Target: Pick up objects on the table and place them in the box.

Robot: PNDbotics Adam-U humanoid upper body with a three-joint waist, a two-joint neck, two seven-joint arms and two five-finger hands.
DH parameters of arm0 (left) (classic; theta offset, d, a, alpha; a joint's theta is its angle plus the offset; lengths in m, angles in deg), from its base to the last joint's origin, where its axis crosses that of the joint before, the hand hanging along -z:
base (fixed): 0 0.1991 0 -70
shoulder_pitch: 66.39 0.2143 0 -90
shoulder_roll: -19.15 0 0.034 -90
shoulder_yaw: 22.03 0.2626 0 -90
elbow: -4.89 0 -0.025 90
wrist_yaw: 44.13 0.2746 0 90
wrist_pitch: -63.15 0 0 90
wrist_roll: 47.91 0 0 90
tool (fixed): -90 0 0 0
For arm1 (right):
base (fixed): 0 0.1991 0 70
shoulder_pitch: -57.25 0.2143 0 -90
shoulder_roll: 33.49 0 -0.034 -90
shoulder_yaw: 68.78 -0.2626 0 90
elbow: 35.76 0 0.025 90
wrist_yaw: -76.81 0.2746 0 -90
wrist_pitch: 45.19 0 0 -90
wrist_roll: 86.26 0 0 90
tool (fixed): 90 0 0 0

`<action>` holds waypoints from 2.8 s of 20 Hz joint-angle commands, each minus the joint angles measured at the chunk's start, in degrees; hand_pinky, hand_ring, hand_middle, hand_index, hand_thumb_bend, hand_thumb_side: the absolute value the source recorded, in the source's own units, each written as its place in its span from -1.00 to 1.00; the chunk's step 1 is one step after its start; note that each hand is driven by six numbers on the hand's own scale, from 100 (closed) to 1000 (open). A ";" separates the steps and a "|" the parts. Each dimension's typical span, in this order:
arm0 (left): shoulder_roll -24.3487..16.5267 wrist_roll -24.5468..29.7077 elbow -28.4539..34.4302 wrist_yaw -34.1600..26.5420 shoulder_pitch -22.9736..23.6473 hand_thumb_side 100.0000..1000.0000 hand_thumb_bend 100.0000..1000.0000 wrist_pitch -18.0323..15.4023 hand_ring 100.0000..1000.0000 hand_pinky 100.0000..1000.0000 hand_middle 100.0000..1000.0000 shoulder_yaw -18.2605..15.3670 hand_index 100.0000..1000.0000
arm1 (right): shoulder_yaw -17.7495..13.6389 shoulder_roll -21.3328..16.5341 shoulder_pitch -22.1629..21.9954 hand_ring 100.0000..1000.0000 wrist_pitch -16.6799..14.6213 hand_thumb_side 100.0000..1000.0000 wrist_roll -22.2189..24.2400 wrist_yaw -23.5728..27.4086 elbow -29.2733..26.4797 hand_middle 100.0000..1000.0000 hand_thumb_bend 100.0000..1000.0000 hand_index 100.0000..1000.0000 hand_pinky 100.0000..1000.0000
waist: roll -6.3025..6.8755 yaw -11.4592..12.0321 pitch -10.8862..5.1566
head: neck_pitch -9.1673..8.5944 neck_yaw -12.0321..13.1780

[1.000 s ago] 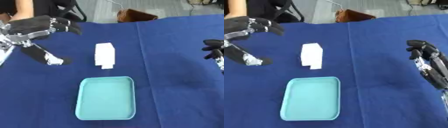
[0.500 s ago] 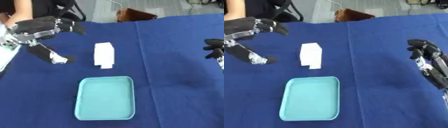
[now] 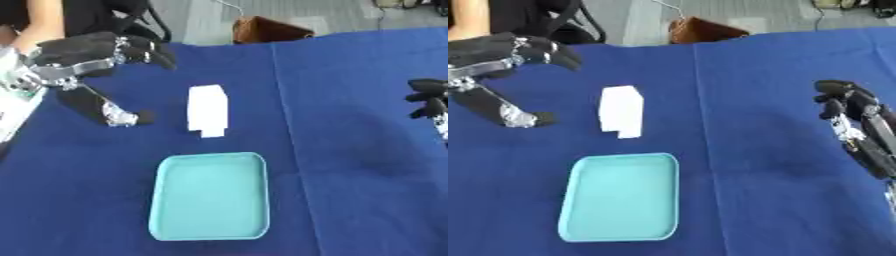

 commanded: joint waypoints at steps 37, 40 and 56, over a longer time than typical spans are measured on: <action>2.23 4.87 1.80 -0.52 -5.53 0.11 -0.23 0.02 0.54 0.41 0.63 3.29 0.76 | 0.46 -0.20 1.36 0.52 -0.26 0.70 0.79 0.11 -0.43 0.67 -1.00 0.68 0.20 | 0.70 -2.72 -1.26 | -3.02 0.14; 2.36 4.83 1.53 0.04 -5.42 0.14 -0.24 -0.05 0.54 0.41 0.62 3.40 0.75 | 0.46 -0.12 1.40 0.52 -0.29 0.68 0.80 0.13 -0.46 0.67 -1.00 0.68 0.20 | 0.69 -2.69 -1.24 | -3.74 0.09; 3.76 5.96 0.17 2.82 -4.90 0.19 -0.22 -0.69 0.53 0.42 0.62 4.72 0.74 | 0.47 0.02 1.81 0.52 -0.40 0.68 0.90 0.27 -0.59 0.67 -1.00 0.68 0.21 | 0.37 -2.83 -0.60 | -6.64 -0.78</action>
